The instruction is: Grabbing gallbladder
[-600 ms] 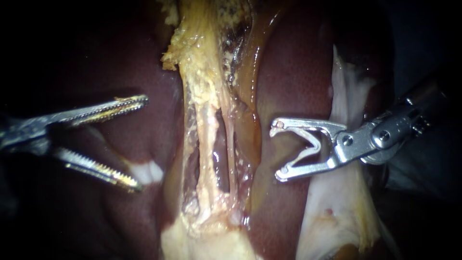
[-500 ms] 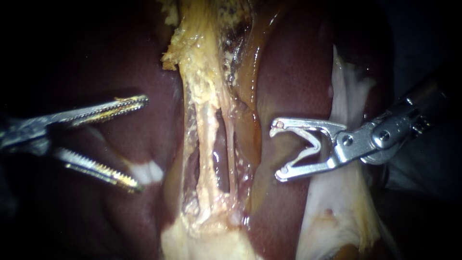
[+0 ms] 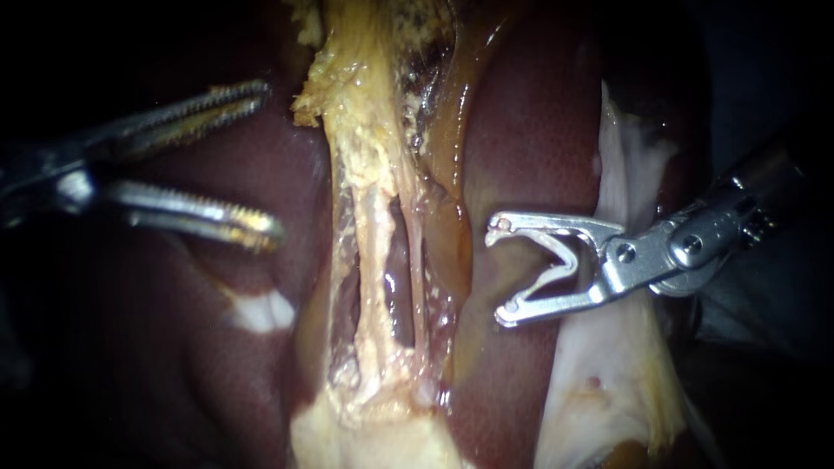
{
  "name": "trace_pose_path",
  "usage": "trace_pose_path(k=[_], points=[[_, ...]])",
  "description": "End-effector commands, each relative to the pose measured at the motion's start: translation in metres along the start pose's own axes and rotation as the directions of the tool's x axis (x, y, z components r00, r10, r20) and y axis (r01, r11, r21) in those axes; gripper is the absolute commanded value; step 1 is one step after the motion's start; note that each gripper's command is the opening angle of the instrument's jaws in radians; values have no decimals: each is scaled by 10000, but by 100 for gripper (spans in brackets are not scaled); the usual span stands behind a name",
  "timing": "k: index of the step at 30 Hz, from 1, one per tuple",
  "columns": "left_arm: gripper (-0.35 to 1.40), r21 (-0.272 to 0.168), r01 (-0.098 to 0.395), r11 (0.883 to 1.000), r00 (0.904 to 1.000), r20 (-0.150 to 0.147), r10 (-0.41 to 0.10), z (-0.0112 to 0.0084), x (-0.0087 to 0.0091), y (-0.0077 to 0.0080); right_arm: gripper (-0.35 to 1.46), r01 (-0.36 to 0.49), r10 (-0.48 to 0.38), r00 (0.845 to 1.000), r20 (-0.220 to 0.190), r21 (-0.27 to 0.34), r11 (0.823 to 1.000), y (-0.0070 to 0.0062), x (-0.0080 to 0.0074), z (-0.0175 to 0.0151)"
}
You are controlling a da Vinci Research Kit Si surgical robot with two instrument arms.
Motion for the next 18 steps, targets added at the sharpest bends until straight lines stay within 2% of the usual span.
trace_pose_path(k=[1, 9, 13, 18], points=[[72, -133, 92, 9999, 10000, -27, -92, 4, -2, 2, 57, 2, -2, 10000, 2, 4, 10000, 0, 0, 0], [69, -542, 953, 9940, 9954, -48, -957, 32, 7, 19, 57, 3, -3, 10000, 2, -1, 10000, 0, -1, 0], [64, -598, 1217, 9908, 9925, -12, -1220, 37, 13, 29, 57, -39, 39, 10000, 27, -2, 10000, 0, -1, 1], [56, -666, 1385, 9881, 9899, -210, -1401, 42, 16, 34, 57, -40, 40, 10000, 25, 0, 10000, 0, -1, 1]])
